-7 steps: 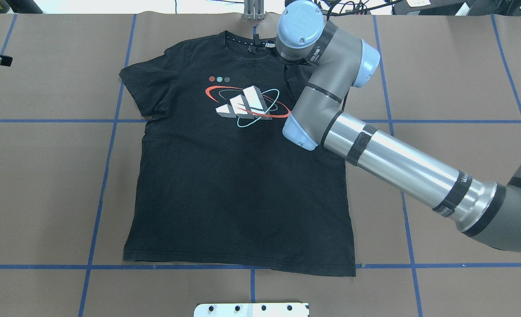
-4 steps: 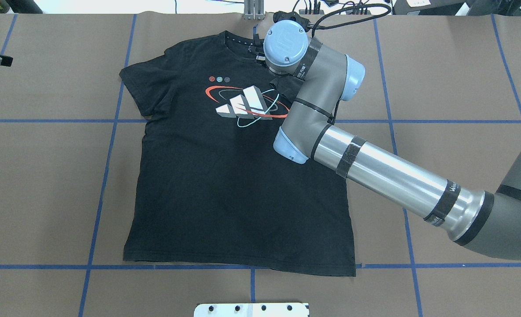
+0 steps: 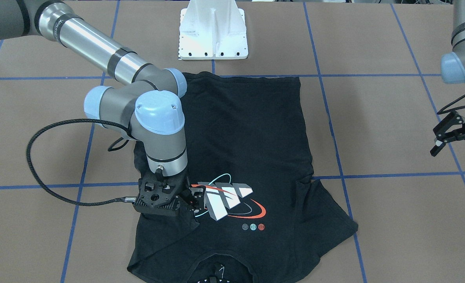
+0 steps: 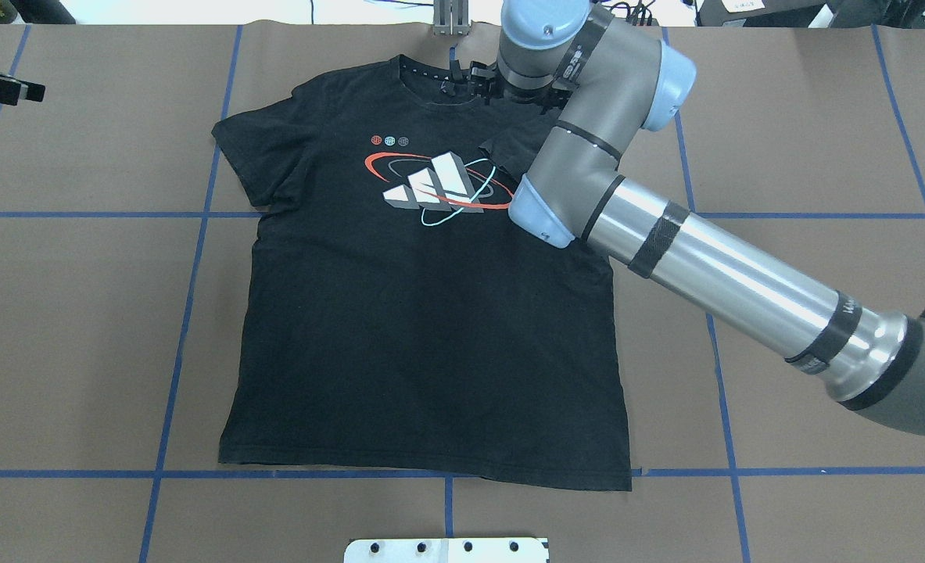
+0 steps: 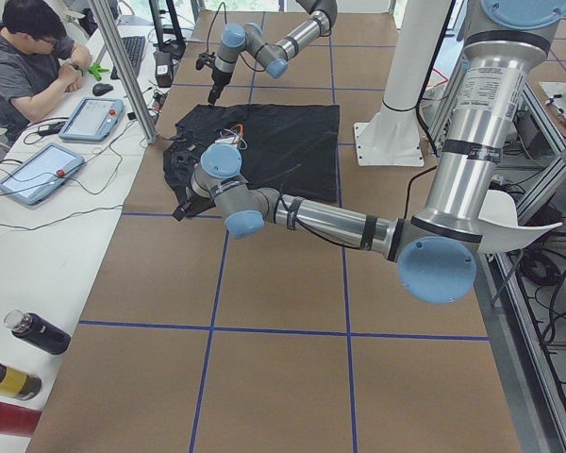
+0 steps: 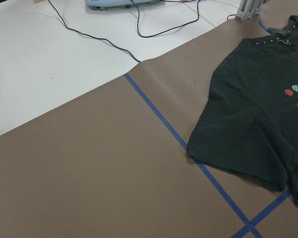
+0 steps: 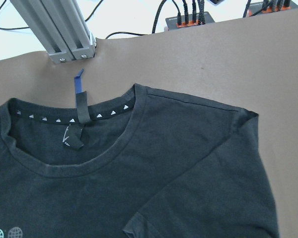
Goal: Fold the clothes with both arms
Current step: 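Release and raise the right gripper away while the left arm moves toward the shirt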
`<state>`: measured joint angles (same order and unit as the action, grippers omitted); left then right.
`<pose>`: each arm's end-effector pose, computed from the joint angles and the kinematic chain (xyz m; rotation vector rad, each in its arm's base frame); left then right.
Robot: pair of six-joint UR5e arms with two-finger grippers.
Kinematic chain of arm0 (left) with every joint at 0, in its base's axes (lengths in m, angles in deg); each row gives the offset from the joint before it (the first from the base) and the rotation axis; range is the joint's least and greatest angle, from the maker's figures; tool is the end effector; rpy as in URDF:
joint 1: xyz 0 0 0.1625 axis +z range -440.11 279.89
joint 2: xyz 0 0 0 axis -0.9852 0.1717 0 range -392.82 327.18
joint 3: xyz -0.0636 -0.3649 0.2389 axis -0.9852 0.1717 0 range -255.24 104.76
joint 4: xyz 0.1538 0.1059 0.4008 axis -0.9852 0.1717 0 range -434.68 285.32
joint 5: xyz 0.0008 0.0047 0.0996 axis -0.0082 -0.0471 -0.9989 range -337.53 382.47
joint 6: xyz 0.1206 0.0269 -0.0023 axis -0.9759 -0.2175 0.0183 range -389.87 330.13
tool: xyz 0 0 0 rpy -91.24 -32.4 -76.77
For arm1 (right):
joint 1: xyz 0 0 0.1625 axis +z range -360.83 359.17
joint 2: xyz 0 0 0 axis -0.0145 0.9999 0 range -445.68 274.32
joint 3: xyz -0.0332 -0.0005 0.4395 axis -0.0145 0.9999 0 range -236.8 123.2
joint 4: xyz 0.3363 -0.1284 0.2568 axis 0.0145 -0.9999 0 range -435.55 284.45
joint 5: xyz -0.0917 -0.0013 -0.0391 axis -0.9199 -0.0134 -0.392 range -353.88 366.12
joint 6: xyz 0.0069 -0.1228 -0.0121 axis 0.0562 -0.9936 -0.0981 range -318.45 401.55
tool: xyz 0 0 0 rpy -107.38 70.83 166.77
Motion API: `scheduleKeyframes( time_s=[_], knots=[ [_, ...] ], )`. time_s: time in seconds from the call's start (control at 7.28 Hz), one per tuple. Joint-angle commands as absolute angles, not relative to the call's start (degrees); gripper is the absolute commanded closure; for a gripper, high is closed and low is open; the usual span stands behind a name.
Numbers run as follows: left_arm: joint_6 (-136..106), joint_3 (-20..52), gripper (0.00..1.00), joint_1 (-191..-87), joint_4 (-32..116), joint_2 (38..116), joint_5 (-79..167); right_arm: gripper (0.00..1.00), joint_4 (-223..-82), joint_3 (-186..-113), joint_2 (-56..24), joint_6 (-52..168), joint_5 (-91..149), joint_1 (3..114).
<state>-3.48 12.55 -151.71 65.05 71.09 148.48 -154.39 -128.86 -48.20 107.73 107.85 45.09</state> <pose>0.1490 -0.6400 0.4651 0.7389 0.9150 0.2135 -0.5158 -0.6881 0.2044 0.2969 -0.7661 0.2822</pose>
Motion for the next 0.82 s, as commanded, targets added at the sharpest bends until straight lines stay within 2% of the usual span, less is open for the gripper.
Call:
scheduleKeyframes(
  time_s=[0.0, 0.14, 0.41, 0.69],
  knots=[
    [10.8, 9.9, 0.0, -144.7, 65.1, 76.7, 139.4, 0.0, -162.7, -149.2, -34.5, 97.8, 115.2, 50.6],
    [16.0, 7.5, 0.0, -141.3, 65.1, 80.1, 133.7, 0.0, -162.7, -155.6, -27.3, 91.2, 119.2, 54.2],
    [19.7, 0.7, 0.0, -136.9, 66.9, 84.2, 126.3, 0.0, -161.9, -160.1, -18.8, 82.0, 124.5, 59.3],
    [25.3, -12.8, 0.0, -132.4, 77.4, 88.8, 119.2, 0.0, -157.1, -161.3, -10.0, 74.5, 127.9, 63.3]
  ],
)
